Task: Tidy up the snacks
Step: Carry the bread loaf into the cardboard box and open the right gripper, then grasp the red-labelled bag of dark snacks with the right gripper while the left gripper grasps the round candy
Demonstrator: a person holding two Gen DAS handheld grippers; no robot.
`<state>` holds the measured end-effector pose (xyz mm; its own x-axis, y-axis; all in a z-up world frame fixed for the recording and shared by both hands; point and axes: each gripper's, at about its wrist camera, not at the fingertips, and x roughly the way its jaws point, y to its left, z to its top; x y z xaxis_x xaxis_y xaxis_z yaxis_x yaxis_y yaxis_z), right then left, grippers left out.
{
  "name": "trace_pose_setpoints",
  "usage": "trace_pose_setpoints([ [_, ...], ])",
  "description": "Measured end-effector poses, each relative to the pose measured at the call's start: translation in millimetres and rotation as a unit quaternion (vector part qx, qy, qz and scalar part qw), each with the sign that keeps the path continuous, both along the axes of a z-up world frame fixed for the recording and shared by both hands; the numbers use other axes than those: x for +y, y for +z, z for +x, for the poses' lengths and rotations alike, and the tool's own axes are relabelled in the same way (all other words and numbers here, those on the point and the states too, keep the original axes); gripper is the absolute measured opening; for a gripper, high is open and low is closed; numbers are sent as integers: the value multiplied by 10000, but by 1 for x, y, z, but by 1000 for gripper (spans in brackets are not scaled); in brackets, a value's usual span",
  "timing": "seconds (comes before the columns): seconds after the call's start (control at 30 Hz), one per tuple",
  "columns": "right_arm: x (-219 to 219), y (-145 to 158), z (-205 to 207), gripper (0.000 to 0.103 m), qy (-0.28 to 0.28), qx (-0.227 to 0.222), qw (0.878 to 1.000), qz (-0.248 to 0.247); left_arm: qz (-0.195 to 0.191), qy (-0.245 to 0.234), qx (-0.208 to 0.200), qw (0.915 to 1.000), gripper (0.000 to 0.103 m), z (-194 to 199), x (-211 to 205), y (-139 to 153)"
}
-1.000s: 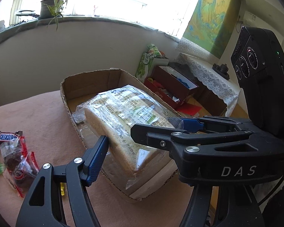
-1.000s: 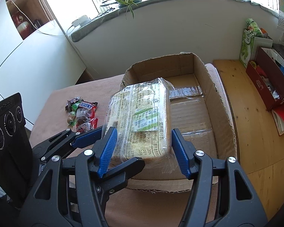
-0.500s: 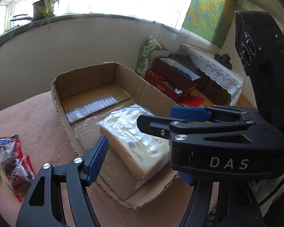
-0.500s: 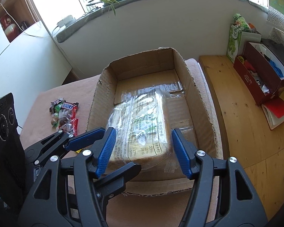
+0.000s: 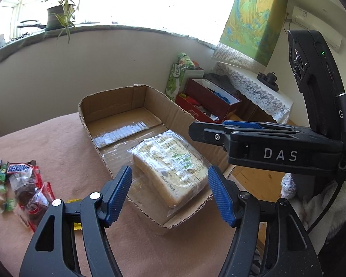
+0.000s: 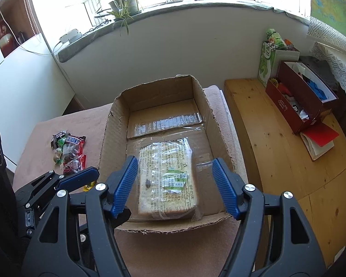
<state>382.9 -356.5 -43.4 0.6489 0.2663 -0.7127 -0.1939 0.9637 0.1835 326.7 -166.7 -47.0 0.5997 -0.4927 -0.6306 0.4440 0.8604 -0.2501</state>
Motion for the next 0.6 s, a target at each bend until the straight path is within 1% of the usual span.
trace_pose_setpoints([
  [0.1, 6, 7, -6, 71, 26, -111, 9999, 40, -81, 103, -100, 9999, 68, -9, 19, 7],
  [0.17, 12, 12, -11, 75, 41, -220, 9997, 28, -127, 195, -172, 9996, 68, -14, 35, 12],
  [0.23, 20, 17, -16, 78, 109, -334, 9994, 49, -147, 326, -255, 9990, 68, -19, 52, 15],
  [0.33, 38, 25, -25, 79, 260, -489, 9984, 74, -129, 615, -336, 9975, 68, -23, 78, 17],
  [0.43, 61, 30, -33, 82, 470, -617, 9970, 49, -124, 955, -312, 9949, 68, -26, 111, 14],
  [0.5, 78, 30, -38, 84, 630, -690, 9956, 14, -51, 1163, -308, 9927, 68, -26, 132, 11],
  [0.6, 107, 28, -44, 84, 880, -759, 9932, -85, -37, 1482, -185, 9888, 68, -23, 164, 1],
])
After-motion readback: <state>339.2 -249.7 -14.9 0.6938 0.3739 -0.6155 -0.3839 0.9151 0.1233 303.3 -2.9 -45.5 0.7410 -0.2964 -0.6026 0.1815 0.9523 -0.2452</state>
